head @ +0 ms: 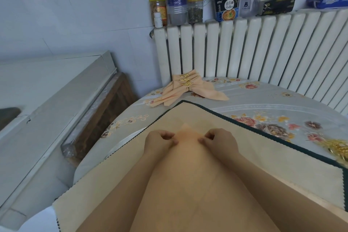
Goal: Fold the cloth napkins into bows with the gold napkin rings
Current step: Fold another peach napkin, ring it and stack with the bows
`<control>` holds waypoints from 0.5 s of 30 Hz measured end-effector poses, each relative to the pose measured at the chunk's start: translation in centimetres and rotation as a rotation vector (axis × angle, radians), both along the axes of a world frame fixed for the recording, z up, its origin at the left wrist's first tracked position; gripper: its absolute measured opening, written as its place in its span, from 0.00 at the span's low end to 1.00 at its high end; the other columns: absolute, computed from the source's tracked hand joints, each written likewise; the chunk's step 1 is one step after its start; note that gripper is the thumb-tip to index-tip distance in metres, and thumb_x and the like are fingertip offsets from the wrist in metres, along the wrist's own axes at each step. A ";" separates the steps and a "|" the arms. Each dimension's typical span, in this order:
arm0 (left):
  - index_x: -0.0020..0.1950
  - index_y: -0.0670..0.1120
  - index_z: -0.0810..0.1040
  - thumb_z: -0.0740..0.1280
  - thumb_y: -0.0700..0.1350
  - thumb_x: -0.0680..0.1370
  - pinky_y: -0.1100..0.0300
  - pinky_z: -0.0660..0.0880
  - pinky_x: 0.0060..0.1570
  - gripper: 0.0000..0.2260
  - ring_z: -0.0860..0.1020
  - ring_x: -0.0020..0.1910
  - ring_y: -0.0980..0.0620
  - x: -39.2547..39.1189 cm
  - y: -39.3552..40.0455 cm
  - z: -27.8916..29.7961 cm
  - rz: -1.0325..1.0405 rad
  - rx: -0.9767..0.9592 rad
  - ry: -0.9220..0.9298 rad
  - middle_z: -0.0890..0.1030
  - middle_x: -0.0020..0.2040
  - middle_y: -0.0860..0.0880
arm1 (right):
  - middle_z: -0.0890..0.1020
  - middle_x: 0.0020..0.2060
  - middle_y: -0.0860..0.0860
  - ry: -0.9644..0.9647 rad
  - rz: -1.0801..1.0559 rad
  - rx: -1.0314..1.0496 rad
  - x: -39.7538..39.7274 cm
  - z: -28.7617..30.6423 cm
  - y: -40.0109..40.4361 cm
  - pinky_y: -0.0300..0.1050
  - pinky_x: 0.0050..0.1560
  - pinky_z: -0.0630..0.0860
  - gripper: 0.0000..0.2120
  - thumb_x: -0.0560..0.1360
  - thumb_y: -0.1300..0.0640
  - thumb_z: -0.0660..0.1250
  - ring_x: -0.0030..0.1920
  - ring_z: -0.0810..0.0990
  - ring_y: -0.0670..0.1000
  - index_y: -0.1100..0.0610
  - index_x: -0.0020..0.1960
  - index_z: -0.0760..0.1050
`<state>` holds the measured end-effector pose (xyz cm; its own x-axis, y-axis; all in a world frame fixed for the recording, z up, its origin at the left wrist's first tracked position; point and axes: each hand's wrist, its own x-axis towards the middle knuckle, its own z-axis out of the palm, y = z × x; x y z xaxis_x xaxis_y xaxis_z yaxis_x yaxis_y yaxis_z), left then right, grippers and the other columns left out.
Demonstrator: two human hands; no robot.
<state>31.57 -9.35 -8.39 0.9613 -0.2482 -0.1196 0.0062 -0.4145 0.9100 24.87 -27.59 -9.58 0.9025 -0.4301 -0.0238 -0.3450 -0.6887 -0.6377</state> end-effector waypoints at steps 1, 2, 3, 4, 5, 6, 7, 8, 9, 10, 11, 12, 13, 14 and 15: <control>0.40 0.50 0.81 0.74 0.36 0.70 0.72 0.71 0.35 0.09 0.77 0.37 0.61 0.1 0.0 0.0 -0.005 -0.003 0.002 0.80 0.37 0.55 | 0.78 0.39 0.44 -0.019 0.003 0.005 0.0 -0.1 0.1 0.40 0.41 0.67 0.04 0.72 0.48 0.69 0.44 0.76 0.47 0.47 0.41 0.78; 0.40 0.50 0.80 0.73 0.36 0.70 0.73 0.71 0.34 0.09 0.77 0.37 0.61 0.1 0.0 -0.1 -0.012 -0.001 -0.003 0.80 0.37 0.55 | 0.78 0.39 0.44 -0.046 0.008 0.021 -0.1 -0.2 0.1 0.40 0.41 0.67 0.02 0.71 0.49 0.69 0.44 0.75 0.47 0.45 0.42 0.78; 0.40 0.51 0.80 0.73 0.36 0.70 0.73 0.71 0.35 0.10 0.77 0.37 0.61 0.0 -0.1 -0.2 -0.021 0.005 -0.007 0.80 0.38 0.56 | 0.77 0.39 0.43 -0.076 0.016 0.038 -0.2 -0.4 0.1 0.40 0.42 0.67 0.02 0.71 0.50 0.70 0.44 0.75 0.46 0.44 0.43 0.79; 0.40 0.51 0.80 0.72 0.35 0.71 0.73 0.71 0.36 0.10 0.77 0.38 0.61 -0.1 -0.1 -0.4 -0.035 0.006 -0.012 0.80 0.38 0.56 | 0.77 0.39 0.42 -0.107 0.031 0.052 -0.3 -0.5 0.2 0.39 0.43 0.67 0.05 0.71 0.52 0.70 0.43 0.75 0.45 0.43 0.45 0.80; 0.41 0.51 0.80 0.71 0.35 0.71 0.73 0.71 0.37 0.10 0.77 0.39 0.61 -0.2 0.0 -0.5 -0.052 0.003 -0.017 0.80 0.39 0.56 | 0.77 0.39 0.42 -0.130 0.049 0.062 -0.4 -0.6 0.1 0.39 0.44 0.67 0.07 0.71 0.54 0.69 0.43 0.74 0.45 0.42 0.45 0.81; 0.41 0.51 0.80 0.70 0.35 0.72 0.73 0.71 0.37 0.10 0.78 0.39 0.61 -0.3 0.2 -0.6 -0.075 0.001 -0.025 0.81 0.40 0.56 | 0.77 0.40 0.42 -0.149 0.068 0.077 -0.4 -0.6 0.0 0.39 0.46 0.67 0.10 0.72 0.57 0.69 0.43 0.74 0.44 0.42 0.44 0.81; 0.41 0.51 0.80 0.67 0.34 0.73 0.74 0.71 0.36 0.11 0.78 0.39 0.61 -0.4 0.4 -0.6 -0.105 0.015 -0.045 0.81 0.40 0.55 | 0.77 0.41 0.42 -0.155 0.086 0.097 -0.4 -0.5 -0.1 0.38 0.46 0.68 0.13 0.72 0.59 0.67 0.43 0.75 0.44 0.40 0.42 0.80; 0.40 0.51 0.81 0.65 0.33 0.73 0.74 0.71 0.37 0.13 0.78 0.39 0.60 -0.4 0.7 -0.7 -0.149 0.048 -0.082 0.82 0.41 0.55 | 0.77 0.42 0.42 -0.155 0.104 0.112 -0.4 -0.6 -0.3 0.38 0.47 0.69 0.16 0.71 0.62 0.66 0.44 0.75 0.44 0.39 0.39 0.79; 0.40 0.52 0.82 0.62 0.32 0.73 0.73 0.71 0.38 0.16 0.78 0.39 0.60 -0.3 1.0 -0.8 -0.199 0.094 -0.124 0.82 0.41 0.55 | 0.77 0.42 0.42 -0.146 0.123 0.110 -0.4 -0.5 -0.5 0.38 0.48 0.70 0.19 0.71 0.63 0.65 0.45 0.76 0.44 0.37 0.37 0.78; 0.40 0.53 0.82 0.60 0.31 0.72 0.73 0.70 0.39 0.18 0.77 0.40 0.61 -0.3 1.3 -0.8 -0.244 0.136 -0.156 0.82 0.42 0.55 | 0.77 0.43 0.42 -0.136 0.144 0.098 -0.4 -0.6 -0.6 0.38 0.49 0.70 0.21 0.70 0.64 0.64 0.45 0.76 0.44 0.37 0.35 0.77; 0.40 0.54 0.82 0.60 0.32 0.72 0.74 0.69 0.41 0.19 0.77 0.41 0.62 -0.3 1.5 -0.8 -0.281 0.163 -0.174 0.81 0.44 0.55 | 0.76 0.43 0.42 -0.128 0.158 0.080 -0.5 -0.5 -0.7 0.38 0.48 0.70 0.21 0.70 0.65 0.63 0.45 0.76 0.44 0.37 0.34 0.77; 0.39 0.55 0.82 0.61 0.32 0.72 0.74 0.69 0.43 0.18 0.76 0.43 0.63 -0.2 1.6 -0.8 -0.311 0.178 -0.185 0.80 0.46 0.54 | 0.76 0.43 0.42 -0.127 0.167 0.070 -0.5 -0.4 -0.7 0.38 0.48 0.69 0.21 0.70 0.66 0.63 0.45 0.76 0.45 0.38 0.34 0.77; 0.39 0.55 0.82 0.62 0.34 0.71 0.75 0.68 0.44 0.16 0.76 0.45 0.62 -0.2 1.6 -0.7 -0.334 0.187 -0.189 0.79 0.47 0.52 | 0.76 0.43 0.42 -0.127 0.172 0.056 -0.6 -0.4 -0.7 0.38 0.49 0.69 0.20 0.70 0.65 0.63 0.45 0.76 0.45 0.40 0.34 0.78; 0.38 0.55 0.81 0.63 0.37 0.71 0.75 0.68 0.45 0.13 0.76 0.47 0.61 -0.2 1.5 -0.6 -0.356 0.199 -0.187 0.78 0.48 0.51 | 0.76 0.43 0.43 -0.130 0.173 0.043 -0.6 -0.3 -0.7 0.38 0.50 0.69 0.18 0.70 0.64 0.63 0.46 0.75 0.46 0.41 0.35 0.78; 0.38 0.54 0.81 0.64 0.41 0.70 0.74 0.68 0.46 0.09 0.76 0.48 0.59 -0.2 1.3 -0.5 -0.373 0.213 -0.182 0.78 0.49 0.50 | 0.76 0.44 0.44 -0.126 0.175 0.018 -0.5 -0.3 -0.5 0.40 0.52 0.70 0.15 0.71 0.62 0.63 0.47 0.75 0.46 0.43 0.36 0.79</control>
<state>31.40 -8.07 -8.91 0.8213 -0.5688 -0.0428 -0.3306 -0.5358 0.7769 24.34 -28.11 -9.84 0.9596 -0.2674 0.0881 -0.1379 -0.7192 -0.6810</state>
